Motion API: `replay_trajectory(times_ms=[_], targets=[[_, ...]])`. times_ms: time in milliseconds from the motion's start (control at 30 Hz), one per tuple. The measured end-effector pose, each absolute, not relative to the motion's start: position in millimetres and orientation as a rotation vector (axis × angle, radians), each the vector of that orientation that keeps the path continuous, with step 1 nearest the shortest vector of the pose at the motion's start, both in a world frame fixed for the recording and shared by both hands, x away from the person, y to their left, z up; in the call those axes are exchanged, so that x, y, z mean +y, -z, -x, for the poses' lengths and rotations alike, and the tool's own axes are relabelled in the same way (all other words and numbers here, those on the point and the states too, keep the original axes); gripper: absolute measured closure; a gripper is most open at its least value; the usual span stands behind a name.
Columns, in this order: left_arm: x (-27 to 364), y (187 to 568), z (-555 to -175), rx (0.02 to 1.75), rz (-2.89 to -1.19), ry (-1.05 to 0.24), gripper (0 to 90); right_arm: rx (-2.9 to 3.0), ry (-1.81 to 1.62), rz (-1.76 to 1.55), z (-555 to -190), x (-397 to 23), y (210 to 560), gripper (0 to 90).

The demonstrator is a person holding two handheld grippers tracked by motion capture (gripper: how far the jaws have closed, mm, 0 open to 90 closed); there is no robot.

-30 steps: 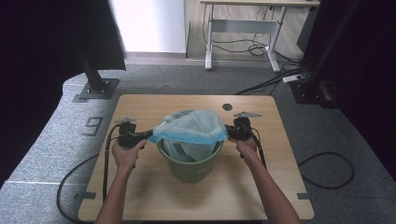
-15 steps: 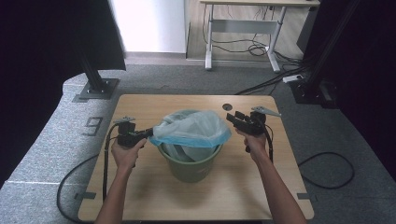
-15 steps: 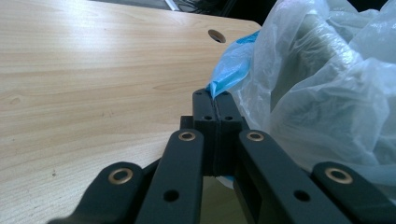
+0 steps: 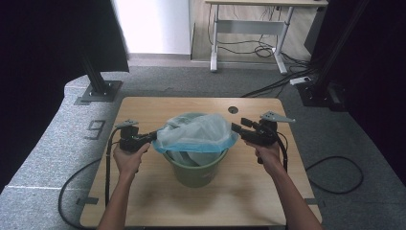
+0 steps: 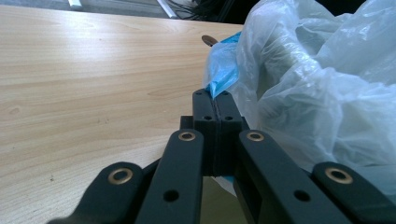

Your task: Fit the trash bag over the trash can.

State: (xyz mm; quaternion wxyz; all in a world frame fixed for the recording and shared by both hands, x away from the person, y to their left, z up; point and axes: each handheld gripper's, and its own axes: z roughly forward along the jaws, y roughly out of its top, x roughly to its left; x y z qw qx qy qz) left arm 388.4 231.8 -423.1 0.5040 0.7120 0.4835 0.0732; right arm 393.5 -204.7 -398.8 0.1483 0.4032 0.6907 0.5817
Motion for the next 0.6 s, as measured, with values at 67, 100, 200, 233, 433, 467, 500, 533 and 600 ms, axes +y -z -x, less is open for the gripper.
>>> replay_trajectory(times_ms=[67,100,200,233,433,467,500,533,600], targets=[[231.5,422.1,-387.8,1.164,-1.719,-0.177,89.8,2.028,-1.661,-1.132,-382.4,-200.4,395.3,40.3],[231.4,421.6,-387.6,1.162,-1.719,-0.177,89.8,2.043,-1.652,-1.124,-379.1,-198.8,394.4,39.9],[231.5,421.2,-386.9,1.159,-1.722,-0.18,89.8,2.078,-1.655,-1.105,-368.0,-193.7,391.1,38.5],[231.4,421.1,-386.7,1.159,-1.724,-0.183,89.9,2.09,-1.651,-1.103,-365.2,-192.1,390.3,37.7],[231.8,420.3,-385.5,1.159,-1.734,-0.195,89.8,2.158,-1.601,-1.049,-354.0,-179.6,389.3,37.1],[232.0,420.2,-385.3,1.159,-1.733,-0.195,89.8,2.158,-1.582,-1.038,-352.9,-178.2,389.9,39.5],[232.3,420.1,-385.2,1.158,-1.734,-0.197,89.8,2.164,-1.576,-1.033,-352.3,-177.5,390.8,41.7],[232.6,420.0,-385.1,1.158,-1.734,-0.198,89.8,2.169,-1.571,-1.036,-352.1,-177.3,392.0,44.5],[233.1,420.0,-385.1,1.159,-1.732,-0.199,89.8,2.174,-1.558,-1.044,-351.9,-177.6,394.2,51.3]])
